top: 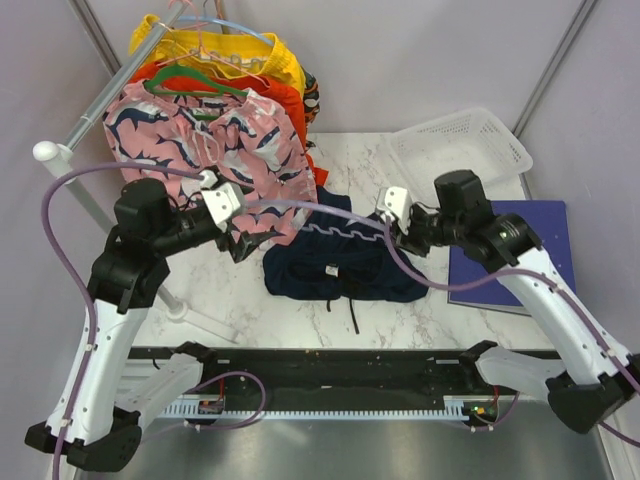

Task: Place the shorts on the hanger

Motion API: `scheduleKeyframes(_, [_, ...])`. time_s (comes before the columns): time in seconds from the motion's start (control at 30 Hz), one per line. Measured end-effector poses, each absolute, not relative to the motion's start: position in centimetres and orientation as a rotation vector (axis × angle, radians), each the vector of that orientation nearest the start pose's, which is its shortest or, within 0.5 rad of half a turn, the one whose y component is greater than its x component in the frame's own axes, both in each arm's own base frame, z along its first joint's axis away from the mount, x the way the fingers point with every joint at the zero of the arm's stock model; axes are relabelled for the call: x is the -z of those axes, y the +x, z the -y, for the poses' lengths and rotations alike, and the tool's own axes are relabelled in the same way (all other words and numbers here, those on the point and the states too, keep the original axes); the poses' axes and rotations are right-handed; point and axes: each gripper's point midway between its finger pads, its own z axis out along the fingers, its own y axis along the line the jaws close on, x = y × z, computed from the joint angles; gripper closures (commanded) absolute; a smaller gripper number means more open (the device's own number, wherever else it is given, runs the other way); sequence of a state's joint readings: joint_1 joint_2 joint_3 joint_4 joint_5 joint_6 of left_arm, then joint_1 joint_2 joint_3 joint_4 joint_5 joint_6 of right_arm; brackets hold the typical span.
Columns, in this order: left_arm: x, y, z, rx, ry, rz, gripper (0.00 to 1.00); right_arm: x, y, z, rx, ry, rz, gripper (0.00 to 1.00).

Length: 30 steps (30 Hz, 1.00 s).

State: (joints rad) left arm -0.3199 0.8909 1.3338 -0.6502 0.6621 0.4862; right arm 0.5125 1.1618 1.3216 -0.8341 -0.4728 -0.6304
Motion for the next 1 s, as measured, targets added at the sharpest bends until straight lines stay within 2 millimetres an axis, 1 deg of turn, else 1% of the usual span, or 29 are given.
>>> scheduleKeyframes(0.07, [-37.6, 21.2, 17.0, 0.467, 1.157, -1.376, 0.04, -26.1, 22.1, -19.3, -0.473, -1.430, -1.713, 1.00])
scheduleKeyframes(0.13, [-36.2, 20.6, 16.9, 0.460, 1.213, -1.363, 0.04, -25.0, 20.0, -18.7, -0.502, -1.456, -1.718, 1.00])
scheduleKeyframes(0.17, [-35.7, 20.5, 17.0, 0.458, 1.236, -1.358, 0.05, -24.6, 19.4, -18.4, -0.513, -1.462, -1.721, 1.00])
scheduleKeyframes(0.2, [-35.0, 20.3, 17.0, 0.456, 1.265, -1.349, 0.05, -24.5, 18.9, -18.2, -0.519, -1.462, -1.724, 1.00])
scheduleKeyframes(0.27, [-32.9, 19.8, 17.2, 0.466, 1.346, -1.336, 0.06, -24.4, 18.3, -18.0, -0.526, -1.459, -1.727, 1.00])
scheduleKeyframes(0.33, [-30.8, 19.4, 17.3, 0.481, 1.408, -1.332, 0.08, -24.7, 18.0, -18.0, -0.535, -1.448, -1.719, 1.00])
scheduleKeyframes(0.4, [-28.6, 19.1, 17.4, 0.504, 1.468, -1.338, 0.11, -24.9, 17.8, -18.0, -0.545, -1.442, -1.713, 1.00])
scheduleKeyframes(0.5, [-26.6, 19.4, 17.5, 0.523, 1.521, -1.354, 0.23, -25.2, 17.3, -18.0, -0.562, -1.440, -1.703, 1.00])
scheduleKeyframes(0.53, [-26.3, 19.6, 17.6, 0.526, 1.529, -1.358, 0.30, -25.2, 17.1, -18.1, -0.574, -1.445, -1.699, 1.00])
scheduleKeyframes(0.57, [-25.9, 19.8, 17.7, 0.529, 1.540, -1.362, 0.43, -25.2, 16.9, -18.2, -0.585, -1.452, -1.690, 1.00])
scheduleKeyframes(0.6, [-25.7, 20.0, 17.7, 0.532, 1.546, -1.365, 0.53, -25.3, 16.8, -18.3, -0.595, -1.462, -1.680, 1.00])
scheduleKeyframes(0.63, [-25.4, 20.1, 17.8, 0.536, 1.554, -1.369, 0.77, -25.2, 16.6, -18.3, -0.600, -1.471, -1.673, 1.00])
scheduleKeyframes(0.67, [-25.2, 20.3, 17.8, 0.539, 1.562, -1.368, 0.90, -25.2, 16.5, -18.3, -0.605, -1.480, -1.669, 0.99])
scheduleKeyframes(0.7, [-25.1, 20.2, 17.9, 0.552, 1.569, -1.366, 0.94, -25.1, 16.4, -18.4, -0.611, -1.490, -1.664, 0.90])
scheduleKeyframes(0.73, [-24.9, 20.2, 18.1, 0.561, 1.576, -1.360, 0.96, -25.0, 16.4, -18.4, -0.615, -1.499, -1.663, 0.53])
scheduleKeyframes(0.77, [-24.8, 20.2, 18.1, 0.560, 1.581, -1.358, 0.97, -24.9, 16.3, -18.5, -0.622, -1.506, -1.670, 0.36])
scheduleKeyframes(0.8, [-24.8, 20.2, 18.1, 0.560, 1.581, -1.359, 0.98, -24.7, 16.4, -18.6, -0.631, -1.512, -1.679, 0.25])
scheduleKeyframes(0.83, [-24.7, 20.2, 18.1, 0.562, 1.583, -1.360, 0.98, -24.7, 16.6, -18.7, -0.636, -1.511, -1.686, 0.04])
scheduleKeyframes(0.87, [-24.6, 20.0, 18.4, 0.574, 1.591, -1.360, 0.98, -24.9, 17.0, -18.9, -0.637, -1.511, -1.695, 0.02])
scheduleKeyframes(0.9, [-24.4, 19.9, 18.7, 0.587, 1.602, -1.362, 0.98, -25.1, 17.5, -19.2, -0.644, -1.514, -1.711, 0.02])
scheduleKeyframes(0.97, [-23.9, 19.7, 19.4, 0.602, 1.622, -1.379, 0.98, -26.3, 19.1, -20.2, -0.648, -1.513, -1.726, 0.02])
scheduleKeyframes(1.0, [-23.4, 19.9, 19.7, 0.594, 1.628, -1.407, 0.98, -26.8, 20.0, -20.6, -0.651, -1.508, -1.736, 0.02])
